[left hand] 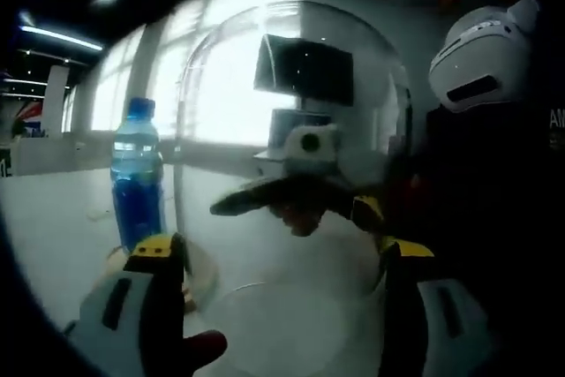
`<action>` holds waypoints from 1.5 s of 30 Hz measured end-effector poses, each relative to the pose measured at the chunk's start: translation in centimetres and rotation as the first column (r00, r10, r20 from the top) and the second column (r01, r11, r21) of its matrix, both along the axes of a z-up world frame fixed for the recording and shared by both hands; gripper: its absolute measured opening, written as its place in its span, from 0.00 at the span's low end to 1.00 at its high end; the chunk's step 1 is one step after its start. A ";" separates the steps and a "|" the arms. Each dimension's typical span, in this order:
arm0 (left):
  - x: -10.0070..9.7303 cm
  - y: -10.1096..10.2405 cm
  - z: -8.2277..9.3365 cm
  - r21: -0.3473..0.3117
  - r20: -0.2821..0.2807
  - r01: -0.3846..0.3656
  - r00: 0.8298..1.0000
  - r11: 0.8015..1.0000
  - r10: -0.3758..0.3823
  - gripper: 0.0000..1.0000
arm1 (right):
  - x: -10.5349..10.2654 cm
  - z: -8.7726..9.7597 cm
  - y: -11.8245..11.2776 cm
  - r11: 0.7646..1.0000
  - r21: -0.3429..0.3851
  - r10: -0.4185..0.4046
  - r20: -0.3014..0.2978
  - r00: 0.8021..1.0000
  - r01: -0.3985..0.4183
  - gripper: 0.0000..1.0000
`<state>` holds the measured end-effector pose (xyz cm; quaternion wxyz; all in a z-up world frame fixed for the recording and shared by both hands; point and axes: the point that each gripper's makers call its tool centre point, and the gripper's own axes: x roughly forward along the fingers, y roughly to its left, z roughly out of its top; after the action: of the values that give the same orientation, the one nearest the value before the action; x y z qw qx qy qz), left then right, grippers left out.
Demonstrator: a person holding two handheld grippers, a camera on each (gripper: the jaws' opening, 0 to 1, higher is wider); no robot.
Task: Open the cover put in the Mizone put the cover back on
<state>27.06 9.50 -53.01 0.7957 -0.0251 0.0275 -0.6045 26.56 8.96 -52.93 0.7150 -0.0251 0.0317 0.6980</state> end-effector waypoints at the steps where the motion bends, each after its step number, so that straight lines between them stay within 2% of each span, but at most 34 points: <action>1: 0.1 0.1 0.0 -0.005 0.000 0.009 1.000 1.000 -0.009 0.81 | 0.0 0.0 0.0 1.000 -0.007 0.004 0.001 1.000 -0.004 0.90; 4: 0.4 0.2 0.1 -0.016 -0.010 0.027 1.000 1.000 -0.028 0.80 | 0.5 -0.2 -0.3 1.000 -0.015 0.024 -0.002 1.000 -0.024 0.90; 8: 0.6 0.0 0.1 -0.022 -0.012 0.036 0.999 0.999 -0.036 0.81 | 0.7 -0.2 -0.3 0.999 0.017 0.033 -0.005 0.999 -0.033 0.90; 12: 0.8 -0.3 0.2 -0.008 -0.011 0.043 0.999 0.999 -0.043 0.81 | 0.8 0.0 -0.2 0.999 0.025 0.042 -0.004 0.999 -0.042 0.90; 27: 0.6 -1.0 0.2 0.044 -0.006 -0.010 1.000 0.999 0.011 0.85 | 0.4 0.2 -0.1 0.999 0.045 0.021 -0.009 1.000 -0.021 0.90; 30: 0.6 -1.0 0.7 0.031 0.006 -0.021 1.000 0.999 0.021 0.85 | 0.3 0.6 -0.3 0.997 0.080 0.025 -0.013 1.000 -0.023 0.90; 33: 0.7 -0.9 1.8 -0.022 -0.023 -0.033 0.999 0.999 0.033 0.84 | 0.3 1.3 -0.3 0.994 0.109 0.023 -0.063 0.998 -0.016 0.90; 35: 0.6 -1.0 2.2 -0.024 -0.031 -0.034 0.999 0.999 0.034 0.84 | 0.3 1.7 -0.3 0.993 0.116 0.022 -0.069 0.997 -0.014 0.90; 40: 0.2 -1.3 2.6 0.000 -0.009 -0.038 0.999 0.999 0.038 0.85 | 0.0 2.5 -0.5 0.993 0.114 0.027 -0.036 0.999 -0.023 0.90; 45: 0.1 -1.4 3.4 -0.011 -0.028 -0.043 0.999 0.999 0.043 0.85 | -0.2 3.5 -0.7 0.992 0.123 0.029 -0.054 0.998 -0.022 0.90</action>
<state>27.17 8.07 -49.60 0.8079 -0.0384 0.0345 -0.5871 26.40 8.30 -49.47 0.7050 0.0376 0.0085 0.7082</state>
